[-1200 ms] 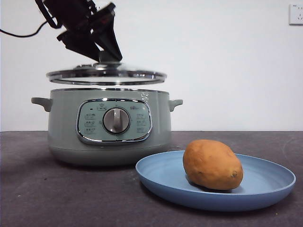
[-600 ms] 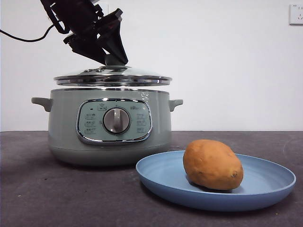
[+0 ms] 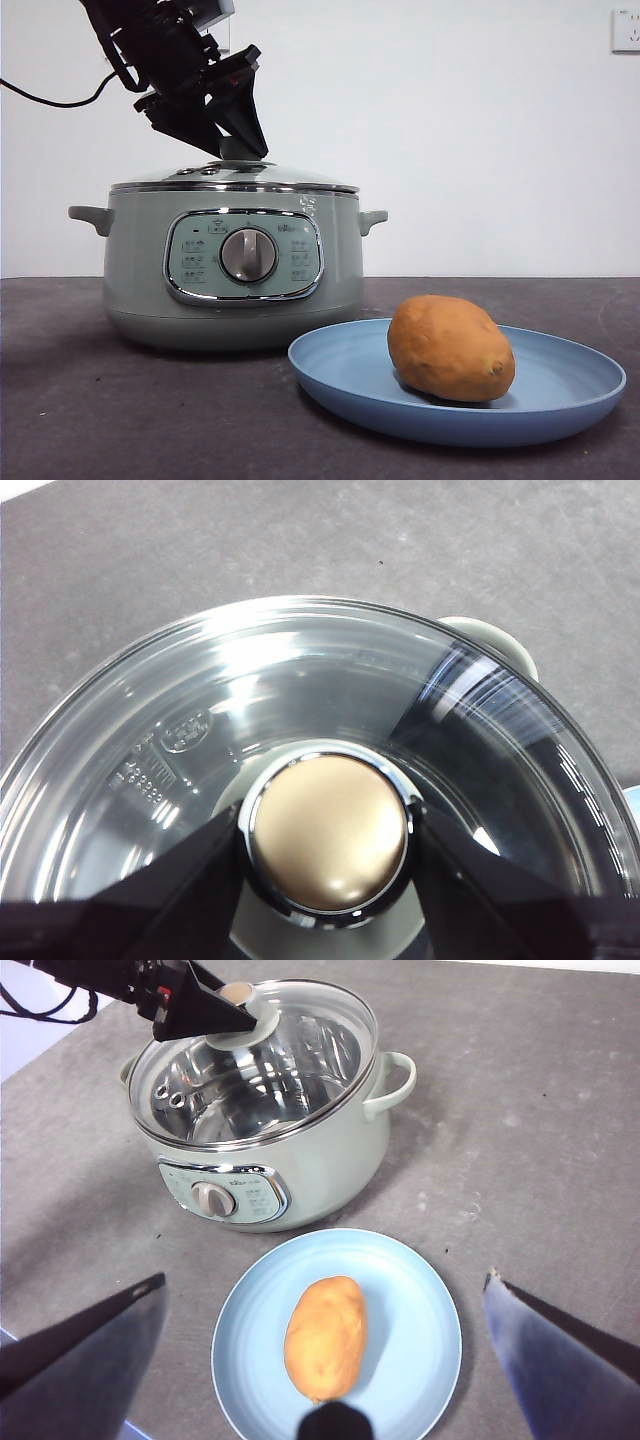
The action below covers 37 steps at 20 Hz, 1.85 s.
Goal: Take the potato out from the steamer,put the potato on the plate,close the lid
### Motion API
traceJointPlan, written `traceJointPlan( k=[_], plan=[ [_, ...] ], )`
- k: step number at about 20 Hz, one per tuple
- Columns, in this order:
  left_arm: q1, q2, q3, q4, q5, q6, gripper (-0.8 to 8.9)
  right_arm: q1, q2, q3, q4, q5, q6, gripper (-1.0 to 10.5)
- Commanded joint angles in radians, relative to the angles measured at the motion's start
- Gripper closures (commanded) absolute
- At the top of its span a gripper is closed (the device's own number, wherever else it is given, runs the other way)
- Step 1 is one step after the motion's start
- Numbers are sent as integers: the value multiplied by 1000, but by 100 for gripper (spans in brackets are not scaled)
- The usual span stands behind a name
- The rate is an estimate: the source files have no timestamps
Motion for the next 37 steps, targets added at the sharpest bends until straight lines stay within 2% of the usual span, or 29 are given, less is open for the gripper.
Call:
traceJointPlan(
  k=[1, 4, 5, 7, 8, 13, 18, 22, 25, 26, 28, 29, 30, 37],
  plan=[
    [-6, 18, 2, -3, -9, 13, 823, 0, 0, 0, 6, 4, 9, 348],
    [-6, 18, 2, -39, -9, 10, 778, 0, 0, 0, 6, 3, 9, 348],
    [-6, 18, 2, -42, -9, 10, 650, 0, 0, 0, 5, 3, 9, 348],
    [-6, 18, 2, -42, -10, 9, 274, 0, 0, 0, 5, 3, 9, 348],
    [-6, 18, 2, -42, -10, 9, 217, 0, 0, 0, 5, 3, 9, 348],
    [-6, -16, 3, -51, -11, 9, 218, 0, 0, 0, 5, 3, 9, 348],
    [-6, -138, 3, -116, -10, 3, 218, 0, 0, 0, -3, 3, 9, 348],
    [-10, -301, 3, -278, 5, -21, 219, 0, 0, 0, -51, -13, 10, 350],
    [-26, -440, 3, -471, 89, -25, 229, 0, 0, 0, -108, -108, 13, 355],
    [-28, -460, 3, -499, 100, -25, 271, 0, 0, 0, -111, -126, 13, 373],
    [-34, -521, 3, -580, 124, -25, 579, 0, 0, 0, -116, -194, 13, 602],
    [-35, -549, 3, -618, 138, -25, 783, 0, 0, 0, -119, -227, 13, 786],
    [-34, -568, 3, -642, 149, -25, 817, 0, 0, 0, -122, -243, 12, 947],
    [-34, -619, 3, -729, 151, -25, 817, 0, 0, 0, -123, -233, 13, 946]
  ],
)
